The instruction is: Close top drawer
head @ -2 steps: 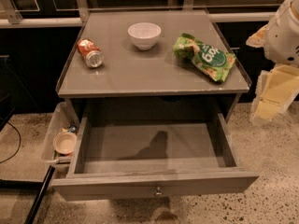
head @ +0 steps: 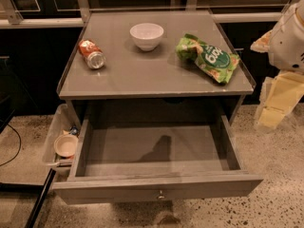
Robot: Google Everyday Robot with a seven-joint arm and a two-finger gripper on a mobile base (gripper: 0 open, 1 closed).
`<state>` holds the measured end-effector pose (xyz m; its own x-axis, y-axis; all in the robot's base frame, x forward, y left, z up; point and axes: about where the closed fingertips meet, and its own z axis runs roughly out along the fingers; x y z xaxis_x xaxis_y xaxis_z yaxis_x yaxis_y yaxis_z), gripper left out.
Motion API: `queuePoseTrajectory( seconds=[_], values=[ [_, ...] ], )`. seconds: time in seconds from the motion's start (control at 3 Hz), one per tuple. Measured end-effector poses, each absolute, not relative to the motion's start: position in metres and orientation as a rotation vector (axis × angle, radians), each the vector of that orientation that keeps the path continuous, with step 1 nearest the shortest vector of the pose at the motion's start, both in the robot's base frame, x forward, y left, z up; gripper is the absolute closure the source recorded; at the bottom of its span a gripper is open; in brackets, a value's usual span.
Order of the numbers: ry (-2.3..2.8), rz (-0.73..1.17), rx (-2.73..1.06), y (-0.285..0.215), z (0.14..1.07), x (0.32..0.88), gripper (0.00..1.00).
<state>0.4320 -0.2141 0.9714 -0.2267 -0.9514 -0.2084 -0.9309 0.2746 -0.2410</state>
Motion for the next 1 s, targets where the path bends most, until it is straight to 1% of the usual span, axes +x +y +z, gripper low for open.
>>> queuePoseTrajectory(
  seconds=[0.67, 1.0],
  values=[
    [2.205, 0.009, -1.701, -0.204, 0.913, 0.392, 0.00],
    [2.151, 0.085, -1.694, -0.205, 0.872, 0.374, 0.18]
  ],
)
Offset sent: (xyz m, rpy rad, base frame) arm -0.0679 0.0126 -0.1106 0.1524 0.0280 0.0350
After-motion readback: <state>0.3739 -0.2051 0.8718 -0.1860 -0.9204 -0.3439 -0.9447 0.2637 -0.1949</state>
